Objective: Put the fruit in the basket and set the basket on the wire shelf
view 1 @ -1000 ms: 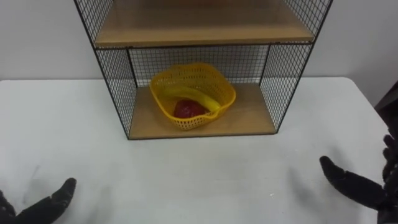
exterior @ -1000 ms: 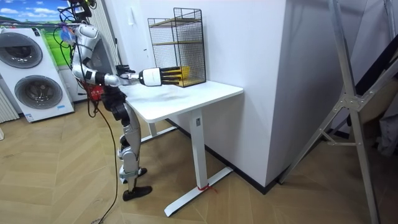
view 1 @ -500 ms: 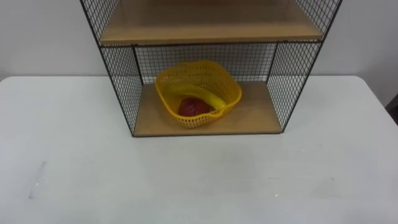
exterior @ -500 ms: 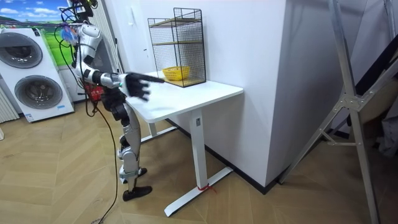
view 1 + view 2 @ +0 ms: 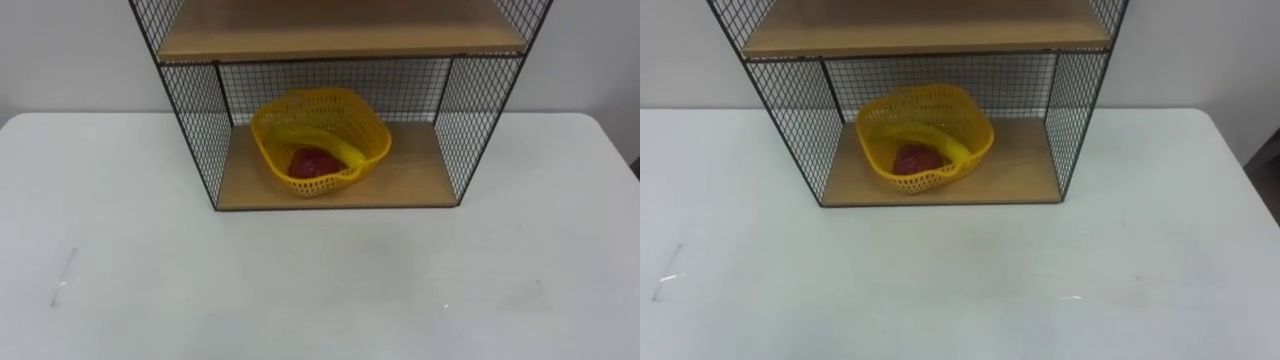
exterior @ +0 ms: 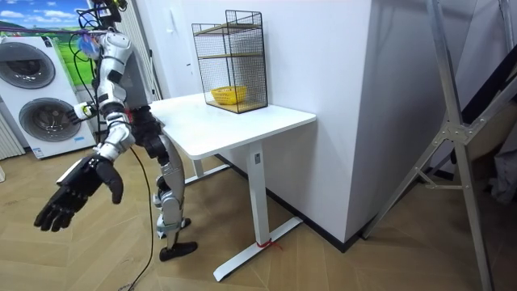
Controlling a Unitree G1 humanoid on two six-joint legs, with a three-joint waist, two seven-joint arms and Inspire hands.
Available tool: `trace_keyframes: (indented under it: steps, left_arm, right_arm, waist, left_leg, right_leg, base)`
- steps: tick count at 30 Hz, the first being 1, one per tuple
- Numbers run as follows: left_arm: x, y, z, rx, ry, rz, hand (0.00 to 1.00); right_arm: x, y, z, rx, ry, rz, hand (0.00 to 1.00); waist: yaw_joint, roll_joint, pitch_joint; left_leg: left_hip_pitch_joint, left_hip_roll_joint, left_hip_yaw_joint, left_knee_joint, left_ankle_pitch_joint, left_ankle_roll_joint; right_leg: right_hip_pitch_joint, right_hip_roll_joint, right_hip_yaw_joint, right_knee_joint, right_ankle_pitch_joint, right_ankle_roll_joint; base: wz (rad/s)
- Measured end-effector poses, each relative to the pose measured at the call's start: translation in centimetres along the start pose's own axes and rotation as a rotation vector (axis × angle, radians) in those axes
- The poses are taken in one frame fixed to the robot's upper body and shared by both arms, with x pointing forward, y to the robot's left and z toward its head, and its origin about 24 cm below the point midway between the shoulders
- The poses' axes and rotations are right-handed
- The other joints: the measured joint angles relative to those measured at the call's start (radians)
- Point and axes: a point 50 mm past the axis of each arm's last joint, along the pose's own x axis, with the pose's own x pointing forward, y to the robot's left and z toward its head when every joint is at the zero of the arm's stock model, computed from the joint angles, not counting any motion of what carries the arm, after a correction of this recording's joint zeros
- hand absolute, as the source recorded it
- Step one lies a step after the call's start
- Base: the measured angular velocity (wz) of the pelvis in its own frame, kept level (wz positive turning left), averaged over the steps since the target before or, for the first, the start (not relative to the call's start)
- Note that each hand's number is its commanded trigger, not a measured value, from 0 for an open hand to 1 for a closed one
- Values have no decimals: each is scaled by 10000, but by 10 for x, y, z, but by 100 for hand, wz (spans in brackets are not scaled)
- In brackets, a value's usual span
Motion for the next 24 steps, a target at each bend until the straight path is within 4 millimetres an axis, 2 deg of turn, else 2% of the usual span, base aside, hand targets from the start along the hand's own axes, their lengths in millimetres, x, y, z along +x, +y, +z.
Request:
trace_keyframes:
  steps: [2, 4, 5, 8, 11, 14, 17, 20, 24]
  left_arm:
    - [2, 7, -15, 797, 353, 18, 0]
    - [-2, 20, -44, 2168, 875, -165, 0]
    - [-4, 23, -51, 2581, 1001, -296, 0]
    - [-25, 35, -101, 5948, 1750, -1989, 0]
    - [-41, 38, -129, 8473, 2139, -3956, 0]
    - [-51, 32, -138, 10084, 2095, -5447, 0]
    - [-70, 18, -152, 12157, 1839, -7448, 0]
    - [-83, 8, -158, 12699, 1916, -8372, 0]
    - [-101, -3, -167, 14052, 1576, -9605, 0]
  right_arm:
    - [4, -11, -17, -775, 387, -269, 0]
    - [-2, -21, -48, -2305, 709, -128, 0]
    - [-5, -23, -57, -2827, 757, 2, 0]
    - [-23, -28, -101, -5790, 1268, 884, 0]
    - [-40, -18, -122, -8143, 1207, 2540, 0]
    - [-51, -11, -134, -10313, 783, 4107, 0]
    - [-67, 0, -148, -13386, -60, 6323, 0]
    - [-76, 5, -155, -14311, 15, 7193, 0]
    - [-89, 11, -164, -16282, -522, 8390, 0]
  waist:
    - [20, -13, -9]
    - [24, -35, -23]
    - [20, -48, -31]
    - [-36, -88, -44]
    - [-171, -165, -49]
    - [-67, -240, -32]
    - [83, -256, -29]
    - [82, -248, -24]
    - [69, -195, 25]
  left_leg:
    - [41, 14, 22, -45, 11, -15]
    - [65, 61, 103, -52, 15, -9]
    - [79, 76, 131, -58, 14, -11]
    - [431, 101, 148, -153, 14, -4]
    - [567, 81, 52, -158, 13, 2]
    - [682, 107, 73, -193, 15, 1]
    - [790, 110, 51, -194, -1, -8]
    - [921, 105, 65, -270, 0, -8]
    - [964, 121, 125, -374, 12, -19]
  right_leg:
    - [31, 20, 69, -18, 19, -20]
    - [42, 66, 142, -49, 53, -39]
    - [47, 80, 168, -61, 63, -49]
    - [473, 137, 174, -329, 137, -46]
    - [696, 139, 68, -452, 147, -31]
    - [830, 189, 105, -598, 214, -45]
    - [1020, 231, 52, -737, 247, -40]
    - [1125, 267, 40, -755, 246, -40]
    - [1138, 318, 158, -889, 292, -47]
  base:
    - [-2]
    - [-10]
    - [-14]
    - [-3]
    - [9]
    - [-2]
    - [3]
    - [-1]
    - [-7]
